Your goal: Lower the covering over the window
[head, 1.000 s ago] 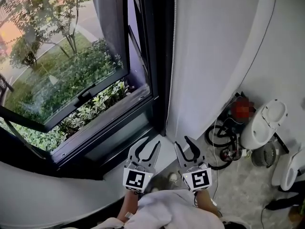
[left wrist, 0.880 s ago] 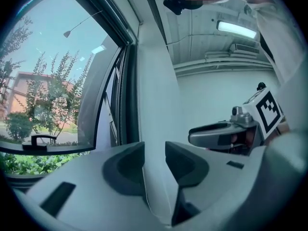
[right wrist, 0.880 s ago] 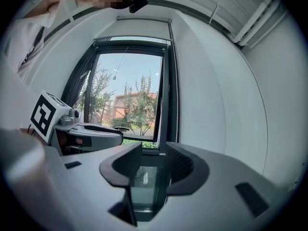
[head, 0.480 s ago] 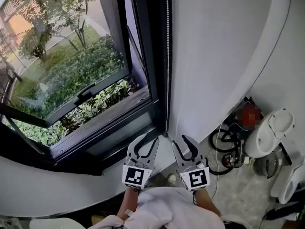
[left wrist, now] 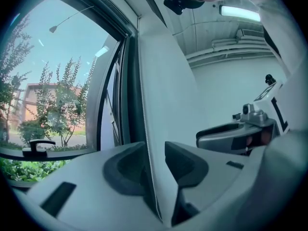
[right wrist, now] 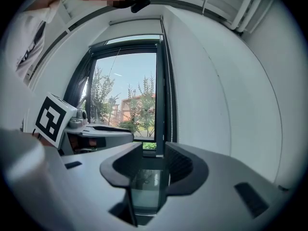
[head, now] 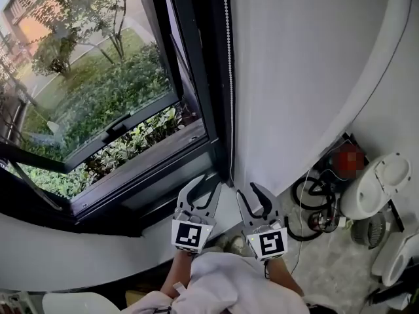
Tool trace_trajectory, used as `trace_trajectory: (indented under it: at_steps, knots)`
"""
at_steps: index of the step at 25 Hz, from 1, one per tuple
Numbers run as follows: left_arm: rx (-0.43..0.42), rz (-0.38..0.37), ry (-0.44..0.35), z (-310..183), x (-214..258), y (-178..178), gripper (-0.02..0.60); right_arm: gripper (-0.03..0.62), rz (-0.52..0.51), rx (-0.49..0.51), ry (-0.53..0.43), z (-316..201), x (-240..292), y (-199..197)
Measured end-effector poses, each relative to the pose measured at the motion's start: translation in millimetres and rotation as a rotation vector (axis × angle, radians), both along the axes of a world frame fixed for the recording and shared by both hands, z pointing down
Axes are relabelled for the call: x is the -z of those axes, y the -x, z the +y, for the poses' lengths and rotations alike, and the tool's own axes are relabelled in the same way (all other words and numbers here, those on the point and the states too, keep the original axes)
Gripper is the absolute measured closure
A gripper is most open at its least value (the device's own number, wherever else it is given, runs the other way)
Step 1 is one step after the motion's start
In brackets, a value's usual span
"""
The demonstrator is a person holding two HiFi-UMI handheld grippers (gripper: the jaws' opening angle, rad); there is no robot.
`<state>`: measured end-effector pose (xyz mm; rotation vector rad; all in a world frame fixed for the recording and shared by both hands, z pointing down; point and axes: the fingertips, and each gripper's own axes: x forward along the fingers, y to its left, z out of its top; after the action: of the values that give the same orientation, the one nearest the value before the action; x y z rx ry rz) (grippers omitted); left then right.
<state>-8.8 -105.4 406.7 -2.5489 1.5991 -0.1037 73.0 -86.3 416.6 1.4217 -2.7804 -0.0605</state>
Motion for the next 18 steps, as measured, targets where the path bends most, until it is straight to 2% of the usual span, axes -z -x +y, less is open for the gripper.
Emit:
trace_trajectory:
  at_steps: [9,18]
  knots:
    - [-0.047,-0.030,-0.044,-43.9,-1.6,-12.9,0.445,0.453,0.008,-0.064,0.000,-21.0,-2.2,2.4]
    - [-0.058,-0.052,-0.021,-85.1,-11.1,-16.3,0.445,0.454,0.031,-0.098,0.006,-42.9,-6.5,12.1]
